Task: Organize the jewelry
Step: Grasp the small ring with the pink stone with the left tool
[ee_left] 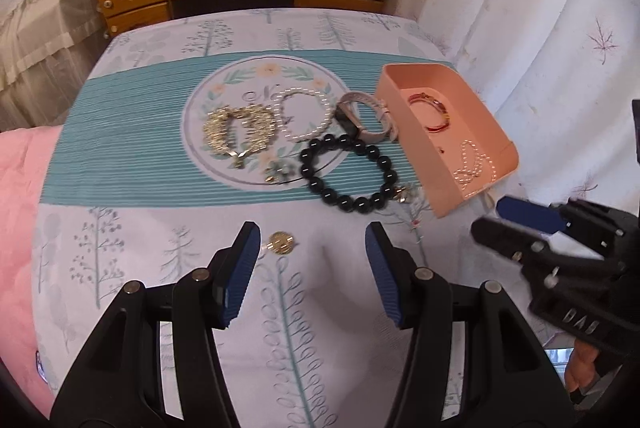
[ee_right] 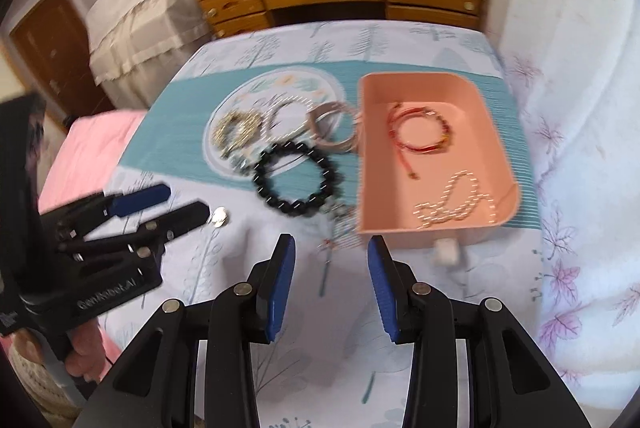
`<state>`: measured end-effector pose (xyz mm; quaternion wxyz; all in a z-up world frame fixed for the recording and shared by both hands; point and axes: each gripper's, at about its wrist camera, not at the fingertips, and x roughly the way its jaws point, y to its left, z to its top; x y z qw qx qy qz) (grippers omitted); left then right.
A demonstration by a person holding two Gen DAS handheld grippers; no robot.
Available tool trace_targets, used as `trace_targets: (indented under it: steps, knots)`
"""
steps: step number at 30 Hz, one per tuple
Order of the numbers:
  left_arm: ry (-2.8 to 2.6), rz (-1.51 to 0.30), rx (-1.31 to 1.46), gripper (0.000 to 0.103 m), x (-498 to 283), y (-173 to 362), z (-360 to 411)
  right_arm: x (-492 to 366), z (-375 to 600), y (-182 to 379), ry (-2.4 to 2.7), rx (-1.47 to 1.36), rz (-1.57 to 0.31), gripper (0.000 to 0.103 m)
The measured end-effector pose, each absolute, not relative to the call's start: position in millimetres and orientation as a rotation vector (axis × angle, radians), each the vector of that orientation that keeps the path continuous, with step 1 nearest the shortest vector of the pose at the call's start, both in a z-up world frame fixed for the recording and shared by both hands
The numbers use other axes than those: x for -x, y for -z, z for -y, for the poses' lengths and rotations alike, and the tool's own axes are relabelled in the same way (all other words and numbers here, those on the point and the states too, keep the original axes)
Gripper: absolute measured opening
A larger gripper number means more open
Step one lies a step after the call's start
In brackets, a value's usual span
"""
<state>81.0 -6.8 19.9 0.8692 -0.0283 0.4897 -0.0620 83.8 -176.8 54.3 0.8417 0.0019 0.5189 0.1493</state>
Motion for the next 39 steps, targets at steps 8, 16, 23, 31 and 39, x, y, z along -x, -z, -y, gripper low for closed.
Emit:
trace_targets:
  steps: [8, 16, 23, 31, 39]
  knots:
    - [0.072, -1.059, 0.08, 0.052, -71, 1, -17, -84, 153, -12, -0.392, 0.021, -1.171, 0.038]
    - [0.066, -1.109, 0.062, 0.052, -76, 31, -25, -106, 158, 11, -0.38, 0.007, -1.182, 0.038]
    - [0.123, -1.132, 0.081, 0.052, -86, 47, -20, -123, 157, 21, -0.373, 0.006, -1.178, 0.038]
    - [0.129, -1.141, 0.104, 0.048, -97, 55, -31, -133, 145, 29, -0.423, 0.007, -1.188, 0.038]
    - [0.14, -1.129, 0.079, 0.025, -103, 56, -39, -130, 117, 24, -0.502, 0.042, -1.174, 0.038]
